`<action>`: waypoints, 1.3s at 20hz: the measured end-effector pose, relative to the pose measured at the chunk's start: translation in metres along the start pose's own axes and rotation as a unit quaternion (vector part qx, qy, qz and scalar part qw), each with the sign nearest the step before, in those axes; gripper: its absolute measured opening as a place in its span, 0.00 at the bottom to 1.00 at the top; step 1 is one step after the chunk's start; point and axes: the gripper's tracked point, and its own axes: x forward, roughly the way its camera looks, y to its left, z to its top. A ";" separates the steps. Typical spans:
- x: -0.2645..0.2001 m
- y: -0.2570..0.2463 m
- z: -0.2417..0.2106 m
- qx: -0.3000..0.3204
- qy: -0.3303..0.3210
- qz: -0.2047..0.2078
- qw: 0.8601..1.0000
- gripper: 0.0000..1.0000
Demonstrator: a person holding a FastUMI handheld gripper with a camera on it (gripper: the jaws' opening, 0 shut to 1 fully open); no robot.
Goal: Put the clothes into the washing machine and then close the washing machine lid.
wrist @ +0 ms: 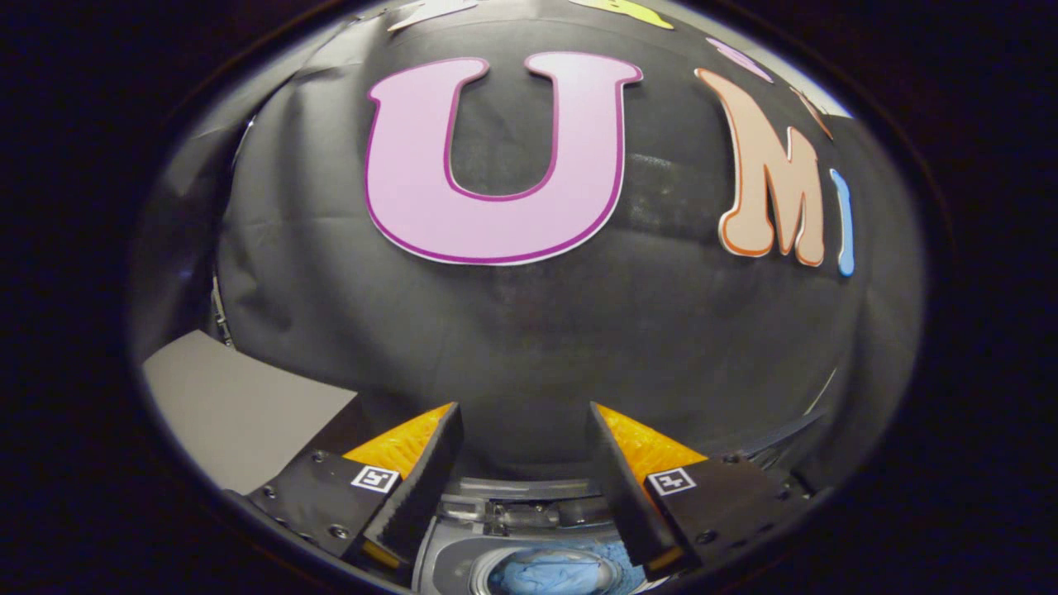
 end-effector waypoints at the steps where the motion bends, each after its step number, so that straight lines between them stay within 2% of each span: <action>1: -0.006 0.001 -0.003 -0.001 0.001 0.000 1.000 0.94; 6: -0.038 0.005 -0.028 -0.002 0.026 0.019 0.999 0.93; 9: -0.058 0.010 -0.056 0.005 0.075 0.042 0.996 0.93; 11: -0.069 0.005 -0.072 0.003 0.092 0.038 0.995 0.93; 16: -0.085 -0.003 -0.082 -0.005 0.078 0.038 0.996 0.93; 26: -0.089 -0.011 -0.064 0.003 0.010 0.022 1.000 0.93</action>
